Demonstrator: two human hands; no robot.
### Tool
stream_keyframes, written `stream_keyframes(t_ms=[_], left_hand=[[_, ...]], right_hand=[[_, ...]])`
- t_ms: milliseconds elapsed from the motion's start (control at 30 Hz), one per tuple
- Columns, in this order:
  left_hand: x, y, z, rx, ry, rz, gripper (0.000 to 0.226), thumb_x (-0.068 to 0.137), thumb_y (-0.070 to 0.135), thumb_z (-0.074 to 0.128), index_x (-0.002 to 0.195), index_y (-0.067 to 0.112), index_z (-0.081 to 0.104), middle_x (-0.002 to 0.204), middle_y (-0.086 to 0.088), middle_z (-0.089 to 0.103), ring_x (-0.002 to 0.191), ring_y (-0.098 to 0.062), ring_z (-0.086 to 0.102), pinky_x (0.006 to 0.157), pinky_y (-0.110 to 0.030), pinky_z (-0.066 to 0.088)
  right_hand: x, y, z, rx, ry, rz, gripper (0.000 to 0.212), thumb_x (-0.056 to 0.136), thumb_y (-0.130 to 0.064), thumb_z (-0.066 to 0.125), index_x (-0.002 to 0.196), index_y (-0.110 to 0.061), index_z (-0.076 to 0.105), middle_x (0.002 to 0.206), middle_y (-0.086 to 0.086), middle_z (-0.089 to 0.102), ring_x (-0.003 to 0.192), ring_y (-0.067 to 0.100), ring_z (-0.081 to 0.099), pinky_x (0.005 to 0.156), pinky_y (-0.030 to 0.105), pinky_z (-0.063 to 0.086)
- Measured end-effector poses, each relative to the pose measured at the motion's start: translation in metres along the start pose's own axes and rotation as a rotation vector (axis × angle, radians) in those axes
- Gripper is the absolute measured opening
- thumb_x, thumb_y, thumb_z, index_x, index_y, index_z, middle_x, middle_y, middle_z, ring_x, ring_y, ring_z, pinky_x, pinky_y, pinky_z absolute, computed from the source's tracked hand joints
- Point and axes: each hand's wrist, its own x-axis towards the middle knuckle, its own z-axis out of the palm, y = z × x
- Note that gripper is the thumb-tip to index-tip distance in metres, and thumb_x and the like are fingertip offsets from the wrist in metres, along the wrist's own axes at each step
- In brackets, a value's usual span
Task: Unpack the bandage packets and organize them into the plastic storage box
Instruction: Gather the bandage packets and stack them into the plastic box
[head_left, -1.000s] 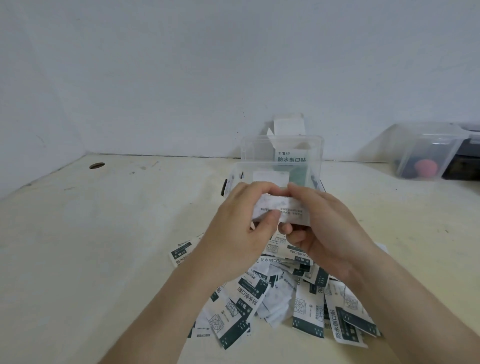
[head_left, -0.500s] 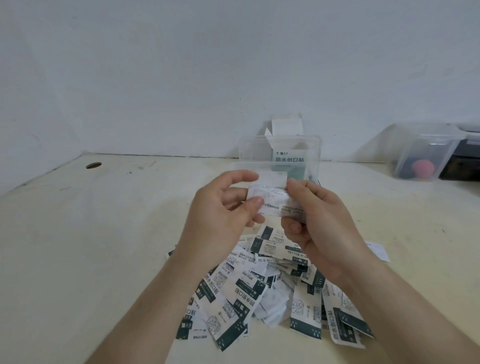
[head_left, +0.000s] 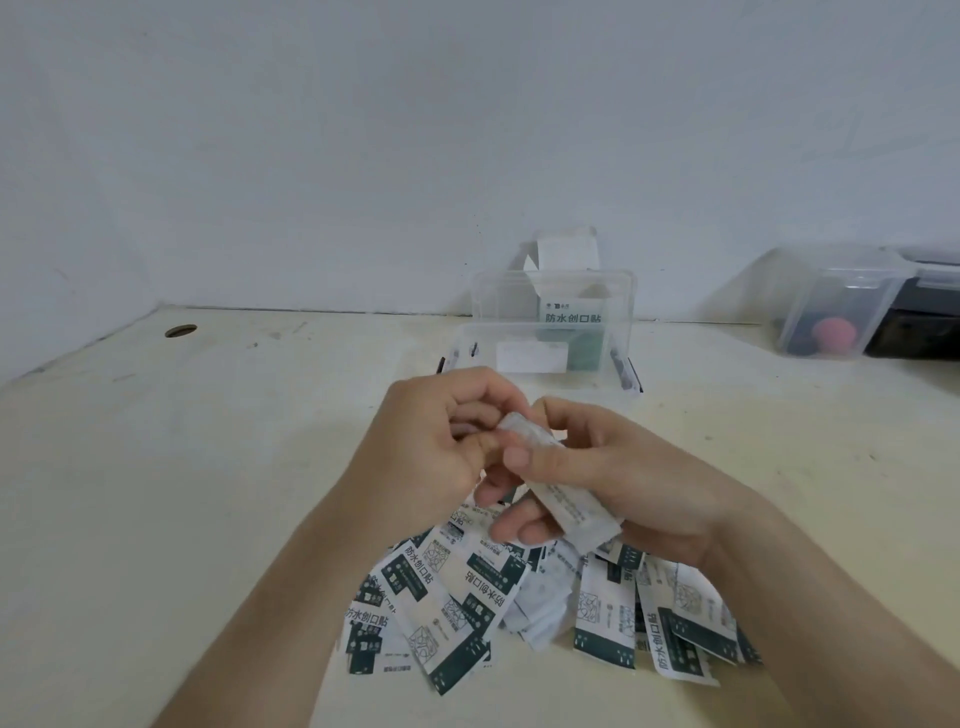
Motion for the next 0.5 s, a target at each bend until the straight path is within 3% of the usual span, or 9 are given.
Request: stream_keyframes(t_ms=[100,167,233,300,400,500], left_hand=[[0.001,-0.005,0.007,0.174,0.019,0.055,0.027,0.086,0.009,0.07,0.089,0.035,0.064,0.084,0.012,0.075,0.069,0.0,0.069,0.071,-0.025,0.058],[0.001,-0.006,0.009,0.351,-0.079,0.038,0.03,0.091,0.032,0.064,0.116,0.044,0.052,0.11,0.016,0.07,0.083,0.004,0.066,0.077,-0.026,0.056],[-0.001,-0.006,0.009,0.591,-0.31,-0.057,0.059,0.089,0.057,0.052,0.141,0.048,0.026,0.139,0.018,0.049,0.115,0.001,0.053,0.098,-0.031,0.047],[-0.005,-0.002,0.015,0.757,-0.525,-0.044,0.077,0.082,0.073,0.043,0.147,0.05,0.01,0.157,0.019,0.018,0.14,-0.002,0.02,0.117,-0.037,0.025],[-0.014,0.005,0.035,0.782,-0.725,0.05,0.084,0.075,0.082,0.041,0.143,0.059,-0.003,0.158,0.022,-0.019,0.144,-0.002,-0.02,0.118,-0.045,-0.012],[-0.019,0.002,0.052,0.82,-0.842,0.03,0.083,0.076,0.082,0.044,0.142,0.06,-0.002,0.158,0.017,-0.024,0.142,-0.01,-0.032,0.112,-0.051,-0.024]], right_hand=[[0.0,0.0,0.0,-0.168,0.133,0.014,0.026,0.094,-0.011,0.059,0.114,-0.001,0.046,0.078,0.015,0.065,0.047,0.017,0.044,0.05,0.03,0.037],[-0.004,-0.006,-0.005,-0.411,0.294,-0.023,0.018,0.097,-0.02,0.053,0.112,-0.011,0.051,0.067,0.002,0.061,0.046,0.011,0.039,0.046,0.022,0.03],[-0.006,-0.013,-0.017,-0.552,0.537,-0.131,0.011,0.095,-0.025,0.054,0.107,-0.024,0.056,0.067,-0.009,0.058,0.043,0.0,0.045,0.047,0.017,0.033],[-0.006,-0.014,-0.035,-0.712,0.768,-0.232,0.013,0.093,-0.027,0.058,0.106,-0.023,0.059,0.076,-0.011,0.058,0.05,-0.002,0.051,0.049,0.016,0.034],[-0.003,-0.005,-0.047,-0.931,0.763,-0.131,0.029,0.089,-0.035,0.064,0.115,-0.024,0.058,0.085,-0.01,0.059,0.065,0.005,0.054,0.054,0.016,0.037],[0.001,0.005,-0.051,-1.057,0.729,-0.11,0.032,0.089,-0.032,0.063,0.12,-0.025,0.059,0.073,-0.015,0.054,0.068,0.013,0.054,0.062,0.024,0.038]])
